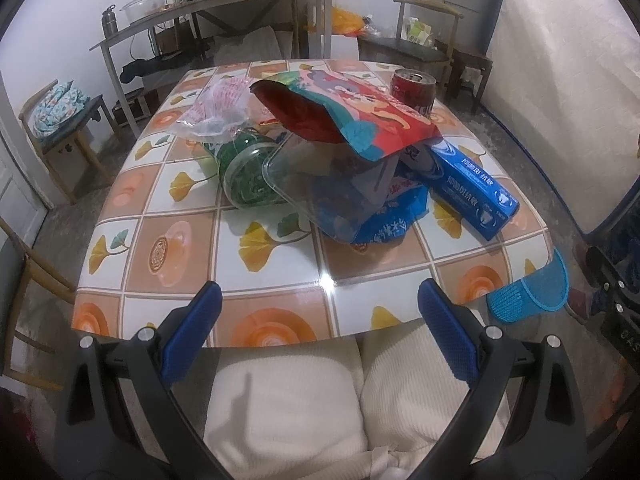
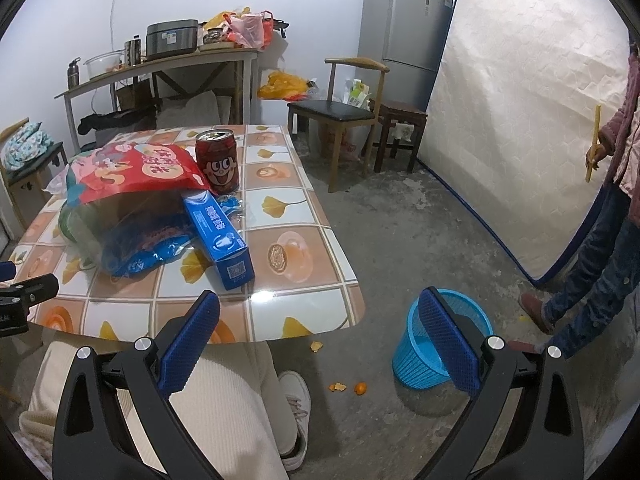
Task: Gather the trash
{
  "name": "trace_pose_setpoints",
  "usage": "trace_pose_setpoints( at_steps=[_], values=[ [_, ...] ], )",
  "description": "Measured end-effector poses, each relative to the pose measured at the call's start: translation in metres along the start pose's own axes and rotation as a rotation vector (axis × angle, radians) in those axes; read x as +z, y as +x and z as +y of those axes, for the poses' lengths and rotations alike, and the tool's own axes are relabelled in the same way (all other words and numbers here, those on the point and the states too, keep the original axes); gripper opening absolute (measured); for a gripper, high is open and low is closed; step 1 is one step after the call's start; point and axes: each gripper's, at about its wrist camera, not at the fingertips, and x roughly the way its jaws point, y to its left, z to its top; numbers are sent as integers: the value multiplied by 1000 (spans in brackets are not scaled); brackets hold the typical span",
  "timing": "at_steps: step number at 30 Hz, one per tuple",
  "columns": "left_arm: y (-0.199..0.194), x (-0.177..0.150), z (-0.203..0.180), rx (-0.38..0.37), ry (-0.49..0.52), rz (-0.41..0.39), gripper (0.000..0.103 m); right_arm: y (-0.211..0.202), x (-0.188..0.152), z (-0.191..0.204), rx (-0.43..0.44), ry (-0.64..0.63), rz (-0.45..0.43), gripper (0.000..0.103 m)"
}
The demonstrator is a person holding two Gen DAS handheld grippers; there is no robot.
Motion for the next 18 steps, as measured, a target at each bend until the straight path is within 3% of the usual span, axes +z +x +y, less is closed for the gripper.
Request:
trace_pose_setpoints(
  at_steps=[6, 11, 16, 18],
  values=[
    [4, 6, 8, -72, -36, -21, 95, 3, 13, 0, -9, 14, -18, 97],
    [5, 13, 17, -201, -60, -81, 94, 10, 35, 12, 10, 21, -46, 97],
    [-3, 32, 23, -283, -10, -182, 95, 21, 55, 31, 59, 26, -77, 97],
    [-15, 48, 26, -299, 22, -264, 95, 26, 64, 38, 81, 23, -89, 97]
  ],
)
